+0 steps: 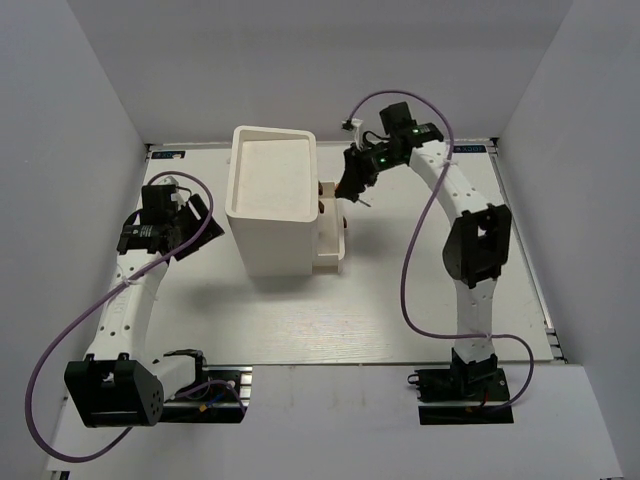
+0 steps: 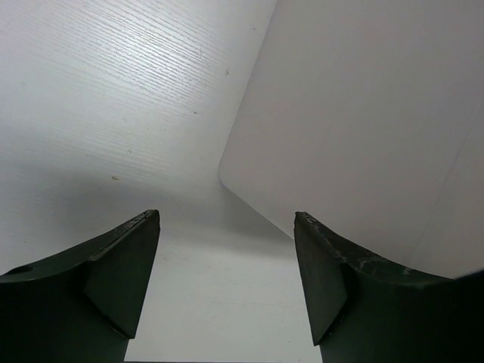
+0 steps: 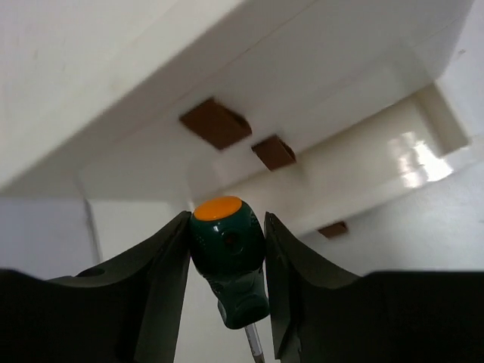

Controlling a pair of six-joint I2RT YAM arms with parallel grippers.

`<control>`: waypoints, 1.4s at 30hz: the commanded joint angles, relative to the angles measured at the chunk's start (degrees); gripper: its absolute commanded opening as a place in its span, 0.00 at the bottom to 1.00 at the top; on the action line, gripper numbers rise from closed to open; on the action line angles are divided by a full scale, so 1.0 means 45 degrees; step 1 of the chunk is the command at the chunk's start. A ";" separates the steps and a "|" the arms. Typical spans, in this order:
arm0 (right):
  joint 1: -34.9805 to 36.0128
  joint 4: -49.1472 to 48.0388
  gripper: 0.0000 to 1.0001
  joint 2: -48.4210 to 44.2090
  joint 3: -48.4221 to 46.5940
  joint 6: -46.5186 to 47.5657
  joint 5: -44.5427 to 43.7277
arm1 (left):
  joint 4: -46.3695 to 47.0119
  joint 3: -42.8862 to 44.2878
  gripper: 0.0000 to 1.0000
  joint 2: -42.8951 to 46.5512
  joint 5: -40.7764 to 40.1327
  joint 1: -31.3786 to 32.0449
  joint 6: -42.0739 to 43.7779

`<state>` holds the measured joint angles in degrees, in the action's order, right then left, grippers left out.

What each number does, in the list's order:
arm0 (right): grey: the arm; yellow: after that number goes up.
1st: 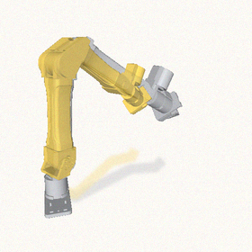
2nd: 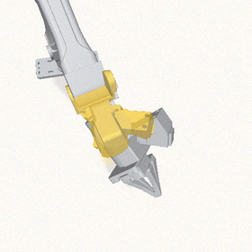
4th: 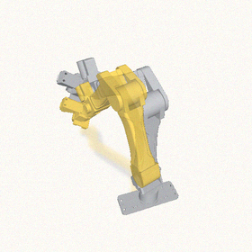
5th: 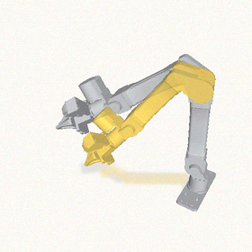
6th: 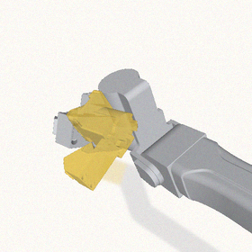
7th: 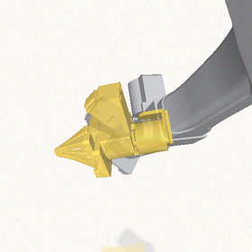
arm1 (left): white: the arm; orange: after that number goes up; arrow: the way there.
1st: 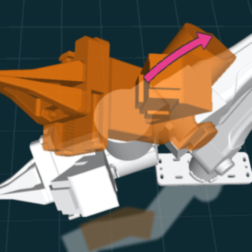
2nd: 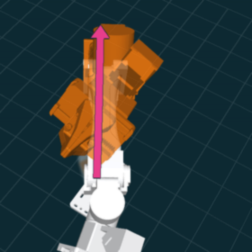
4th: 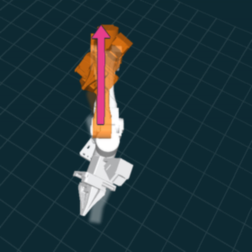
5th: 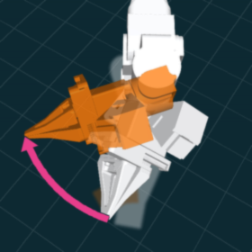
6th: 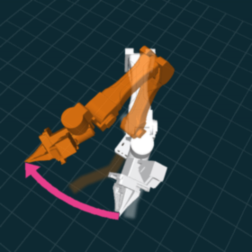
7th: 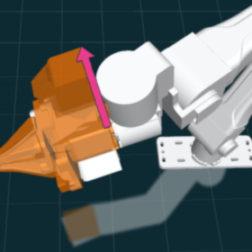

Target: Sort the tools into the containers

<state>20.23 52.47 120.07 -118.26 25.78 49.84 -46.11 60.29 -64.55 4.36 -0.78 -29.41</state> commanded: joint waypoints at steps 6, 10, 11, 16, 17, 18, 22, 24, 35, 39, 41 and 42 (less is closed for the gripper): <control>0.0583 -0.1677 0.00 0.0134 0.3111 -0.8538 -0.1074 | 0.0207 0.0098 0.82 0.0342 0.0203 -0.0023 -0.0027; 0.0816 -0.2049 0.00 0.0406 0.3115 -0.8776 -0.1506 | 0.0207 0.0098 0.82 0.0342 0.0203 -0.0023 -0.0027; 0.0837 -0.2205 0.00 0.0465 0.2941 -0.8795 -0.1564 | 0.0207 0.0098 0.82 0.0342 0.0203 -0.0023 -0.0027; 0.1265 -0.2382 0.05 0.0505 0.2959 -0.8913 -0.1779 | 0.0090 0.0098 0.82 0.0342 0.0203 -0.0023 -0.0027; 0.1266 -0.2421 0.05 0.0524 0.2978 -0.8951 -0.1876 | 0.0090 0.0098 0.82 0.0342 0.0203 -0.0023 -0.0027; 0.1363 -0.2499 0.05 0.0505 0.3056 -0.8913 -0.2013 | 0.0090 0.0098 0.82 0.0342 0.0203 -0.0023 -0.0027; 0.1482 -0.3279 0.05 0.0290 0.3447 -0.9339 -0.3045 | 0.0090 0.0098 0.82 0.0342 0.0320 -0.0023 -0.0027; 0.1500 -0.3963 0.05 0.0173 0.3545 -0.9517 -0.3340 | 0.0090 0.0098 0.82 0.0342 0.0320 -0.0023 -0.0027; 0.1384 -0.4218 0.65 -0.0197 0.3486 -0.9264 -0.3519 | 0.0207 0.0098 0.82 0.0342 0.0320 -0.0023 -0.0027; 0.1345 -0.3965 0.71 -0.0587 0.3389 -0.9011 -0.3206 | 0.0207 0.0098 0.82 0.0205 0.0437 -0.0023 -0.0027; 0.1325 -0.3945 0.71 -0.0725 0.3369 -0.8835 -0.3205 | 0.0207 0.0233 0.82 0.0069 0.0437 -0.0023 -0.0027; 0.1267 -0.3848 0.68 -0.0919 0.3272 -0.8602 -0.3244 | 0.0207 0.0351 0.82 0.0068 0.0437 -0.0023 -0.0027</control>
<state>26.24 34.54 120.60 -102.24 -15.33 34.02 -45.84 60.29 -64.55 5.41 -0.78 -29.41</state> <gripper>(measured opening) 0.694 0.817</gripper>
